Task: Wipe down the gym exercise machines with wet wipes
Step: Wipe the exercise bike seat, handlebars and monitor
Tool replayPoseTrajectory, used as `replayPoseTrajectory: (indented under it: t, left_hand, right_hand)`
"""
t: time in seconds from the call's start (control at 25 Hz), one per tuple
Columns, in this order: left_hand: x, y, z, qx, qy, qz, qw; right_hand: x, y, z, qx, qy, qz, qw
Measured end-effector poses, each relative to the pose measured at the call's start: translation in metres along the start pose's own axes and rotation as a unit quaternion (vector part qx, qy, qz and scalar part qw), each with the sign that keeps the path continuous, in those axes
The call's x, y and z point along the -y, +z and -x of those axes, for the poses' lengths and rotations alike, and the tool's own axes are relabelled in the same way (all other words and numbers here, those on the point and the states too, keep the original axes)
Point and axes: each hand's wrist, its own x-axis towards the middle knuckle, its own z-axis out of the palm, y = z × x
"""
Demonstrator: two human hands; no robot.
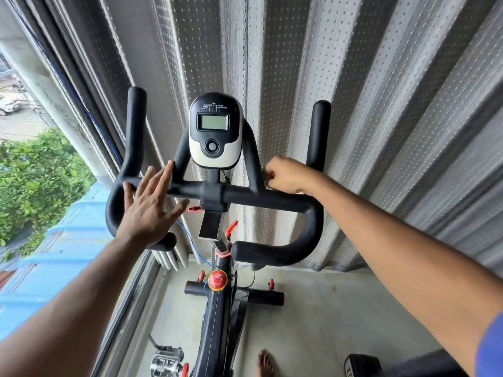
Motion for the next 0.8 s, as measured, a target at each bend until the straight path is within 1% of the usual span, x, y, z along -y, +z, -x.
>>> replayPoseTrajectory:
  t: [0.04, 0.08, 0.16, 0.24, 0.32, 0.4, 0.44, 0.48, 0.52, 0.56, 0.6, 0.64, 0.68, 0.72, 0.76, 0.8]
  left_hand:
    - [0.0, 0.0, 0.0, -0.001, 0.001, 0.001, 1.0]
    - [0.0, 0.0, 0.0, -0.001, 0.001, 0.002, 1.0]
    - [0.0, 0.0, 0.0, -0.001, 0.001, 0.005, 1.0]
    - [0.0, 0.0, 0.0, -0.002, 0.003, 0.002, 1.0]
    - [0.0, 0.0, 0.001, -0.005, 0.002, 0.004, 1.0]
    - [0.0, 0.0, 0.001, -0.003, 0.002, 0.005, 1.0]
    - [0.0, -0.001, 0.001, -0.004, 0.003, 0.002, 1.0]
    - [-0.001, -0.001, 0.0, -0.002, 0.002, -0.001, 1.0]
    - [0.0, -0.001, 0.0, -0.002, 0.004, -0.002, 1.0]
    - [0.0, -0.001, -0.001, 0.0, 0.001, -0.002, 1.0]
    - [0.001, 0.002, -0.001, -0.001, 0.003, 0.001, 1.0]
    - [0.001, 0.001, -0.001, 0.0, 0.001, -0.006, 1.0]
    - [0.002, 0.002, -0.001, -0.003, 0.005, -0.011, 1.0]
    - [0.001, 0.0, -0.001, -0.001, 0.004, -0.007, 1.0]
    - [0.002, 0.0, 0.0, -0.006, 0.005, -0.004, 1.0]
    - [-0.001, -0.002, 0.002, -0.004, 0.0, -0.004, 1.0]
  right_hand:
    - [0.004, 0.004, -0.002, -0.021, 0.009, -0.012, 1.0]
    - [0.006, 0.006, -0.001, -0.021, 0.016, -0.022, 0.999]
    - [-0.003, -0.002, 0.008, 0.027, -0.004, -0.052, 0.998]
    - [-0.015, -0.018, 0.023, 0.085, -0.025, -0.053, 0.995]
    - [-0.025, -0.025, 0.036, 0.088, -0.036, -0.024, 0.995]
    - [-0.034, -0.019, 0.047, 0.029, -0.051, 0.01, 0.998]
    - [-0.04, -0.014, 0.055, -0.025, -0.058, -0.012, 0.998]
    - [-0.047, -0.007, 0.065, -0.094, -0.058, -0.079, 0.991]
    - [-0.059, 0.004, 0.076, -0.179, -0.05, -0.197, 0.963]
    - [-0.077, 0.019, 0.087, -0.275, -0.026, -0.347, 0.896]
    - [-0.097, 0.042, 0.093, -0.348, 0.023, -0.49, 0.799]
    - [-0.109, 0.074, 0.097, -0.36, 0.086, -0.596, 0.712]
    - [-0.112, 0.11, 0.096, -0.323, 0.15, -0.659, 0.663]
    - [-0.106, 0.14, 0.09, -0.27, 0.191, -0.685, 0.649]
    - [-0.091, 0.173, 0.069, -0.21, 0.192, -0.703, 0.651]
    - [-0.071, 0.193, 0.046, -0.163, 0.177, -0.731, 0.638]
